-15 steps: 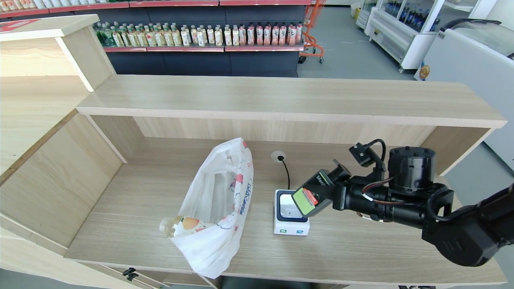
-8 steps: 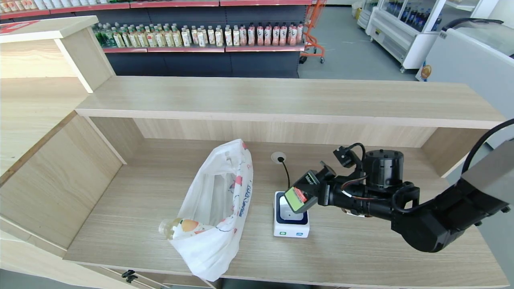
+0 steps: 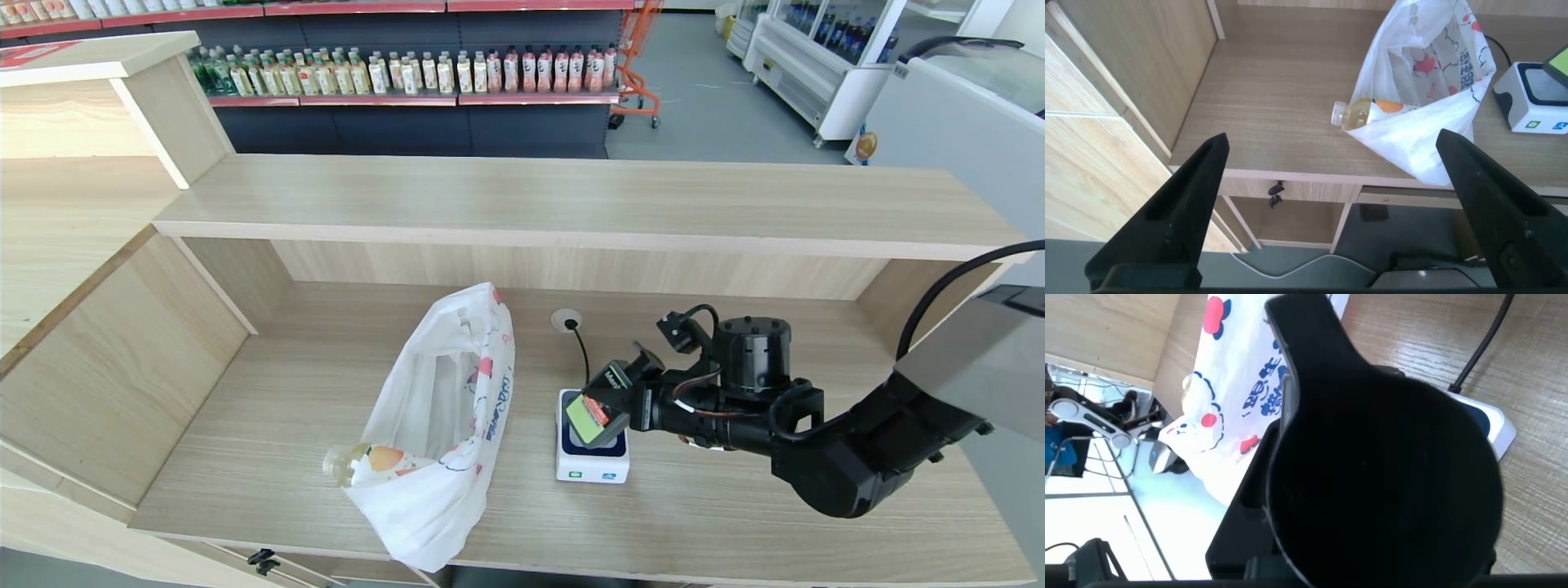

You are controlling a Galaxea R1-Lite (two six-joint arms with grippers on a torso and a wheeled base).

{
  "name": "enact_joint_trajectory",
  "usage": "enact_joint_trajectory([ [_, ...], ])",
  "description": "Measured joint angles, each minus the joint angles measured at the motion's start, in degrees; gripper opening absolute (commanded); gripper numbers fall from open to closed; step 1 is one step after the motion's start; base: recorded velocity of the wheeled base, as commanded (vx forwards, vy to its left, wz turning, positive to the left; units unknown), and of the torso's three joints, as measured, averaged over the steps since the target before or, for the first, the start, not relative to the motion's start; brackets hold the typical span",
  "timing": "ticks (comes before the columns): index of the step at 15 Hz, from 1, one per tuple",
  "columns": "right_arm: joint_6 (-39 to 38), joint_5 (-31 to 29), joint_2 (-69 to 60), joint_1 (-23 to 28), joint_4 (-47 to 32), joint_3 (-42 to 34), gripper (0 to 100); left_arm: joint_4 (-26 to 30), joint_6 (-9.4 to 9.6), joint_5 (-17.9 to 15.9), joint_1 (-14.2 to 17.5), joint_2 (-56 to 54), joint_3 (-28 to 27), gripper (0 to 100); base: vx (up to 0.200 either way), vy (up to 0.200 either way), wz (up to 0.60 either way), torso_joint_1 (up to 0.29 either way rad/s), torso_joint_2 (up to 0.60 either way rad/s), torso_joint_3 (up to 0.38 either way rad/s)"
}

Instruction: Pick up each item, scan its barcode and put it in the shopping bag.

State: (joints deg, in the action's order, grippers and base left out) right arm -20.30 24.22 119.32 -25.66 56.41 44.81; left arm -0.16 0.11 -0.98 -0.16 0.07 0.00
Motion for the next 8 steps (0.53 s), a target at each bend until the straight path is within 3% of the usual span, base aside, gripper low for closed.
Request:
enact_joint_trajectory([
  [8,0.05,-0.09,1.44,-0.57,0.00,1.71,0,0.00,-0.01,0.00,-0.02,0.02,0.00,100,0.000,0.000,0.00,0.000,0.00,0.000],
])
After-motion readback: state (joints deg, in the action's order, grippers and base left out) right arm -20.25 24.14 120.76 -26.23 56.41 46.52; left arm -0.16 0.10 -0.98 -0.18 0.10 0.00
